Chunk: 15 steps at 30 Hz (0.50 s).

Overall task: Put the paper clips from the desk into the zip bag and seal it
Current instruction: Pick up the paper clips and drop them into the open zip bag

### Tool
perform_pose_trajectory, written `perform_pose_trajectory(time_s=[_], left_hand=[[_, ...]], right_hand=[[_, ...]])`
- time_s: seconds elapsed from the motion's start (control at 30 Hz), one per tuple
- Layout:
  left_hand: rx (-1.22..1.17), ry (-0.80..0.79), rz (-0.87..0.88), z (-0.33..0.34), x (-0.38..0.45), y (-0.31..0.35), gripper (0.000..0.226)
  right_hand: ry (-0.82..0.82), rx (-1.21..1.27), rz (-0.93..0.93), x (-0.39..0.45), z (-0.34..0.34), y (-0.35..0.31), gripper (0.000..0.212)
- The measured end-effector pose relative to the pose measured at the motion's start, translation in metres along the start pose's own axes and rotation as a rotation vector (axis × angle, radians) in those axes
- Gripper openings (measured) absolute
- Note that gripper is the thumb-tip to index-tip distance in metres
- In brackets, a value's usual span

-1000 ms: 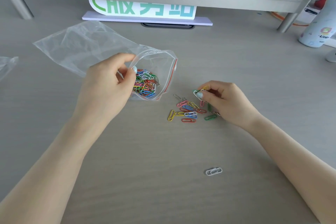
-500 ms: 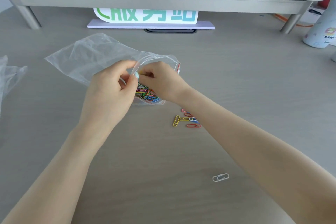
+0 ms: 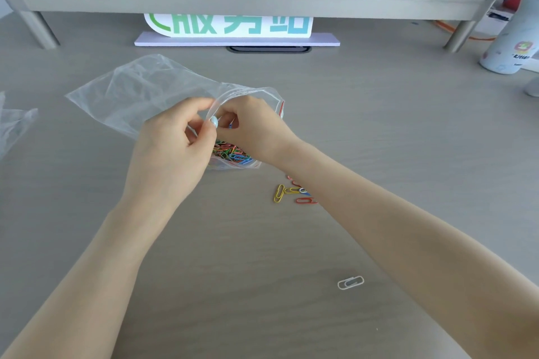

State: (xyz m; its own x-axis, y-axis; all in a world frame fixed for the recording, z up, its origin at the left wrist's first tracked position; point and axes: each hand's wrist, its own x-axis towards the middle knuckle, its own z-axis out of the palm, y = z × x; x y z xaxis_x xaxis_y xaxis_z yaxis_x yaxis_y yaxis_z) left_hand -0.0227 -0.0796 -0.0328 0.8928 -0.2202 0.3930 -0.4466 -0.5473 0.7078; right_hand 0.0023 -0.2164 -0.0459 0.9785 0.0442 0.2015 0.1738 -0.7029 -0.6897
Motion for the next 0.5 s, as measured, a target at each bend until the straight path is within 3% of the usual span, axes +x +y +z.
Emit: perform_pose_trajectory(time_s=[0.13, 0.33, 0.5], left_hand=[[0.011, 0.002, 0.000, 0.000, 0.000, 0.000, 0.022], [0.010, 0.003, -0.014, 0.000, 0.001, -0.001, 0.023], [0.009, -0.004, -0.016, 0.001, 0.001, -0.001, 0.025]], right_hand=[[-0.008, -0.038, -0.012, -0.001, 0.001, 0.001, 0.018], [-0.054, 0.032, -0.005, -0.027, -0.016, 0.013, 0.014], [-0.132, -0.109, -0.097, -0.079, -0.040, 0.042, 0.051]])
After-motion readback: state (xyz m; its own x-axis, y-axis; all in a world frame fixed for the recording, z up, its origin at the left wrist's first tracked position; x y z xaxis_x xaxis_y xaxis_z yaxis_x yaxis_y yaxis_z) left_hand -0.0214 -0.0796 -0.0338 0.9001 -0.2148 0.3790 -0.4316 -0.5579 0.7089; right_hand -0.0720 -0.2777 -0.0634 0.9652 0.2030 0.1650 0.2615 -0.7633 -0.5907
